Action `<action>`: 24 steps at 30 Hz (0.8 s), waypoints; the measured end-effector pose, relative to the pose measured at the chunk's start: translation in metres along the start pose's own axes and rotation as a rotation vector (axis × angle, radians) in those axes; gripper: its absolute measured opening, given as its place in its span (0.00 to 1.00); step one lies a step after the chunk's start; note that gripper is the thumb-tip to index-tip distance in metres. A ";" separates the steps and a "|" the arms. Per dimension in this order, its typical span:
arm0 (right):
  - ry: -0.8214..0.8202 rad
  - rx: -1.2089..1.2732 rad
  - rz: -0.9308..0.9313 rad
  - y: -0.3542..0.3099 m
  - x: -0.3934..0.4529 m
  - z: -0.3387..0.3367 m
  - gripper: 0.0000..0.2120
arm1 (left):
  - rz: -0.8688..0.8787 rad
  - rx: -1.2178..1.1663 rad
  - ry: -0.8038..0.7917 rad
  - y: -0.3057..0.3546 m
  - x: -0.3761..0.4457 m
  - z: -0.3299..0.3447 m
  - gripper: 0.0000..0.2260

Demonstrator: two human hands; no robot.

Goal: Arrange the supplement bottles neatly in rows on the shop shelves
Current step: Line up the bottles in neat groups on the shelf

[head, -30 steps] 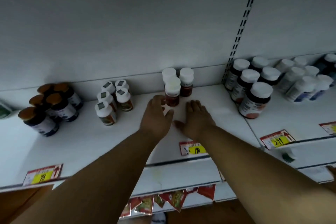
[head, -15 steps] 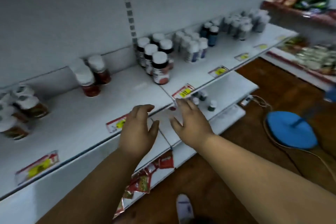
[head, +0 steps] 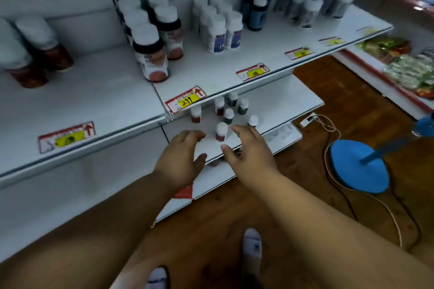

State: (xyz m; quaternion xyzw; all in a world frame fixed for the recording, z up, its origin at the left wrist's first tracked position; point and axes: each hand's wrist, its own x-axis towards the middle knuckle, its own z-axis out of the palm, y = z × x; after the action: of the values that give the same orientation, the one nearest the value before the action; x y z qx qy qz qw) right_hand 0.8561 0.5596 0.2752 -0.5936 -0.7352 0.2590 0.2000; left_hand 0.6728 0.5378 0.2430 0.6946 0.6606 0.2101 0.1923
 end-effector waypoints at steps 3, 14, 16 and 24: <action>-0.041 0.047 -0.044 0.049 0.039 0.008 0.24 | -0.102 0.036 -0.014 0.002 0.030 0.048 0.23; -0.138 0.219 0.220 0.230 0.167 0.164 0.35 | -0.283 0.054 -0.081 -0.083 0.126 0.217 0.25; -0.082 0.286 0.207 0.248 0.192 0.199 0.40 | -0.278 0.054 -0.065 -0.107 0.144 0.240 0.25; -0.034 0.546 0.164 0.263 0.232 0.269 0.29 | -0.311 0.025 -0.026 -0.151 0.156 0.292 0.28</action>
State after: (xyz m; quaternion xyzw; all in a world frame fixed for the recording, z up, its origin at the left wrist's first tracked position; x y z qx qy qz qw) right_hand 0.8466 0.7897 -0.1023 -0.5708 -0.5912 0.4724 0.3186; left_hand 0.7117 0.7046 -0.0785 0.5889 0.7603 0.1606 0.2222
